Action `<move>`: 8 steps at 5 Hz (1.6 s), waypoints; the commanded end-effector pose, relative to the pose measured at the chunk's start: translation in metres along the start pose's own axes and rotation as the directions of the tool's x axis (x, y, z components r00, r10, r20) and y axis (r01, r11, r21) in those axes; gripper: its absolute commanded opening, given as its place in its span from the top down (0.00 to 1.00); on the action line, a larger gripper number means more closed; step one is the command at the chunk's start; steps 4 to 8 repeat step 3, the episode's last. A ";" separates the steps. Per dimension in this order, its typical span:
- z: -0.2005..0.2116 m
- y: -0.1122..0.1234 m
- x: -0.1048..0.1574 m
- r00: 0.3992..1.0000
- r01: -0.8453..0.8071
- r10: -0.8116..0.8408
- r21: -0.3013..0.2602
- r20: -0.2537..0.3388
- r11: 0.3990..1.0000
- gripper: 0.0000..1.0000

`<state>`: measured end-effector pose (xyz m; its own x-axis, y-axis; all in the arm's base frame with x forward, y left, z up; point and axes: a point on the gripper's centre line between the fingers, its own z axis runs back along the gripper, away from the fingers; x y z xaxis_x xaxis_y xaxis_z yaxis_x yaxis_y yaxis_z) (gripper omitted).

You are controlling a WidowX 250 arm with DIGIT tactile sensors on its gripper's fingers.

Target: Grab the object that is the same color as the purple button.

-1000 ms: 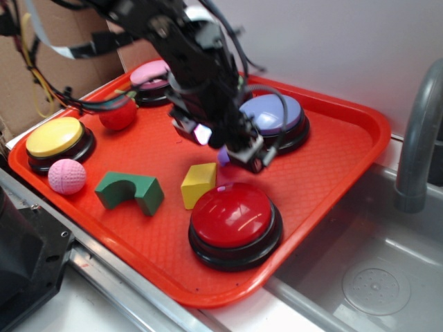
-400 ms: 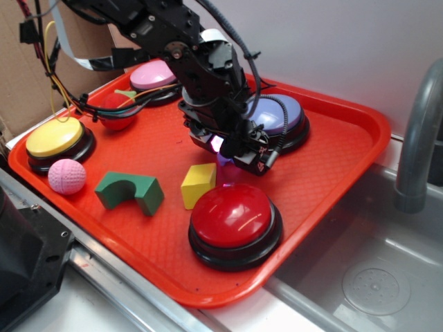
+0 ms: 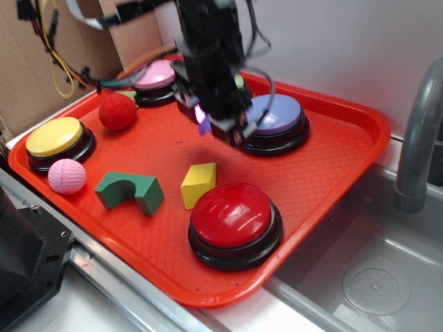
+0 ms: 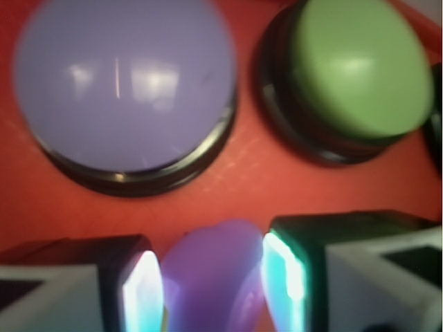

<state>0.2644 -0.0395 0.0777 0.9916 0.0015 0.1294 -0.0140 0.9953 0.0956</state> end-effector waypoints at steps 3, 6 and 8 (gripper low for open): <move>0.110 0.081 -0.008 0.979 -0.163 0.178 -0.131 0.105 0.978 1.00; 0.110 0.081 -0.008 0.979 -0.163 0.178 -0.131 0.105 0.978 1.00; 0.110 0.081 -0.008 0.979 -0.163 0.178 -0.131 0.105 0.978 1.00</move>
